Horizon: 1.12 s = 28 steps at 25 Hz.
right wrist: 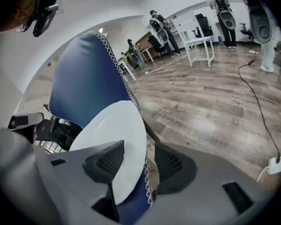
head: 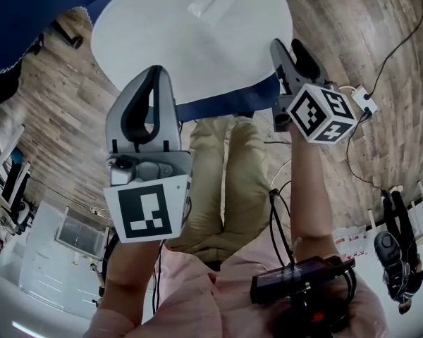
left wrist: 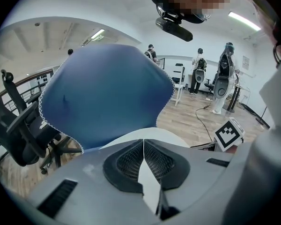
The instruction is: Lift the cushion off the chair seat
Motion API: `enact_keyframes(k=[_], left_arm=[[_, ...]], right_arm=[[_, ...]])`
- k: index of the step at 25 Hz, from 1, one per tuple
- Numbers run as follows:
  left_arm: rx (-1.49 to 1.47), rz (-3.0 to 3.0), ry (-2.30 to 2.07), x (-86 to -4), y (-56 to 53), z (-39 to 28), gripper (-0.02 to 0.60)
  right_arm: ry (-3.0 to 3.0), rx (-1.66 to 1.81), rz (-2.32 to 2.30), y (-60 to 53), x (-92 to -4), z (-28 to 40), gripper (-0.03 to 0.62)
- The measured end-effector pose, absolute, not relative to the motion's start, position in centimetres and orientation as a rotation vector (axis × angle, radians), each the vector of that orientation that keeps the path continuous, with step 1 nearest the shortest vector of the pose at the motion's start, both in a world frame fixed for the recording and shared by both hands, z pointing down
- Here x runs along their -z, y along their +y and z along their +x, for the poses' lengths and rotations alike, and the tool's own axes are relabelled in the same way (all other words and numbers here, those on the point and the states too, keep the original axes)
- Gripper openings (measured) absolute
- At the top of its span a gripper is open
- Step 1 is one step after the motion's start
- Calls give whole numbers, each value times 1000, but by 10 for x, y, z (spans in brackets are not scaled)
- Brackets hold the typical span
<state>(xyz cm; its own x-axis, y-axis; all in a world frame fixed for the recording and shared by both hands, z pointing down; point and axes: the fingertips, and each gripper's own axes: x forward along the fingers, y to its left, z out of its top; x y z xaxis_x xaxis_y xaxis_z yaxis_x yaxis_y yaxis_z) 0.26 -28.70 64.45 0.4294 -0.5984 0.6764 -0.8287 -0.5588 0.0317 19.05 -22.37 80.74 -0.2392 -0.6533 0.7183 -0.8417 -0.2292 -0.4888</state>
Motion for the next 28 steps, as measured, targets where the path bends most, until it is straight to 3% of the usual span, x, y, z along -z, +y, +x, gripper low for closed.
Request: enact_keyframes(k=[8,11,20,28], left_arm=[[-900,2329,-1217,-647,-284,0,14],[-891,2339,-1224,-642,-285,0,14],[-810,2378,-1280,-596,-278,2,14],[-704,2415,-1359,-537,-276,-3,14]], right_arm=[[-1838,-1658,1814,-223,-821,187,194],[-1870,-1705,1787,-225,-819,182,144],[-1900,-1519,1779,-223,-769,173,59],[-1983,-1393,1761,-232,-703,153,43]])
